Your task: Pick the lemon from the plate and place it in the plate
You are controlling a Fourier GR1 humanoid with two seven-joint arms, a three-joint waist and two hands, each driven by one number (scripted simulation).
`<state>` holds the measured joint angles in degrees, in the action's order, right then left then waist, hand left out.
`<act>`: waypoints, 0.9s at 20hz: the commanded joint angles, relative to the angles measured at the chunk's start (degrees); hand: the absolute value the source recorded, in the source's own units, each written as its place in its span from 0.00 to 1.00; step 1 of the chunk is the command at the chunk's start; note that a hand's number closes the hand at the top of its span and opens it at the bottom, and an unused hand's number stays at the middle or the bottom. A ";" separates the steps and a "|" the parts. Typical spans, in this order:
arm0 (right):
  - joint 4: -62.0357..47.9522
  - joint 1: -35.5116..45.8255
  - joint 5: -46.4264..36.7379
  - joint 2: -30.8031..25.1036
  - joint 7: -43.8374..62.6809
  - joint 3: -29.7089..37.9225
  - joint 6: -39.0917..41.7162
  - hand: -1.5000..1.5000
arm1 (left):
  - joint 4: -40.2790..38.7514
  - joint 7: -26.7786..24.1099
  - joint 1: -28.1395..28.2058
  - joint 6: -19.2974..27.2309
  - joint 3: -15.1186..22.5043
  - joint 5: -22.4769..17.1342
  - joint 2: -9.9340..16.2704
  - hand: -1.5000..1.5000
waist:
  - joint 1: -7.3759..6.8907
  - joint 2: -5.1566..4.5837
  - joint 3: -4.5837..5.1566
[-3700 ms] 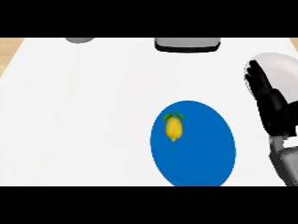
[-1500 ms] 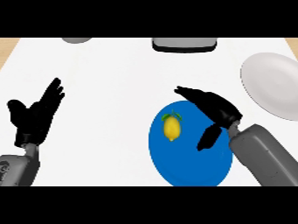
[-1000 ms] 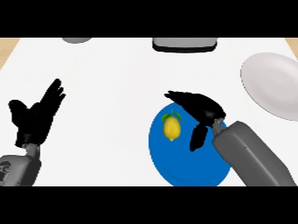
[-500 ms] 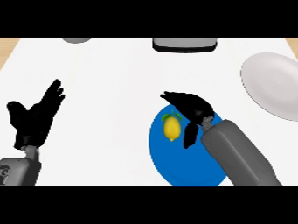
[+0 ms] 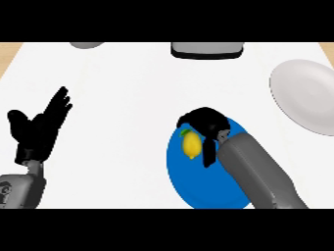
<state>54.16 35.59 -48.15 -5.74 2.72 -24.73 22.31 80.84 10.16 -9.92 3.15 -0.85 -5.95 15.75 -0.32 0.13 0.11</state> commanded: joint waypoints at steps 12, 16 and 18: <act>2.25 -4.66 -7.00 3.20 -4.73 1.36 -9.82 1.00 | -0.49 -2.78 2.77 -4.23 -3.66 0.08 0.69 0.50 | 0.28 -0.11 -0.10; -0.71 0.61 -5.98 1.78 2.96 11.44 -16.20 1.00 | 1.22 -0.42 0.92 -2.09 -2.26 1.37 -0.48 0.50 | -0.19 -0.40 -0.14; -1.61 3.24 -5.26 1.15 9.29 16.72 -18.77 1.00 | 0.89 -0.10 -0.43 -0.09 -1.32 2.71 -1.97 0.50 | 0.17 -0.54 -0.15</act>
<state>54.63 35.53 -54.03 -3.67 5.17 -15.65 9.17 82.08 10.08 -9.05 2.03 -2.43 -4.04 14.40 -0.23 0.00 0.11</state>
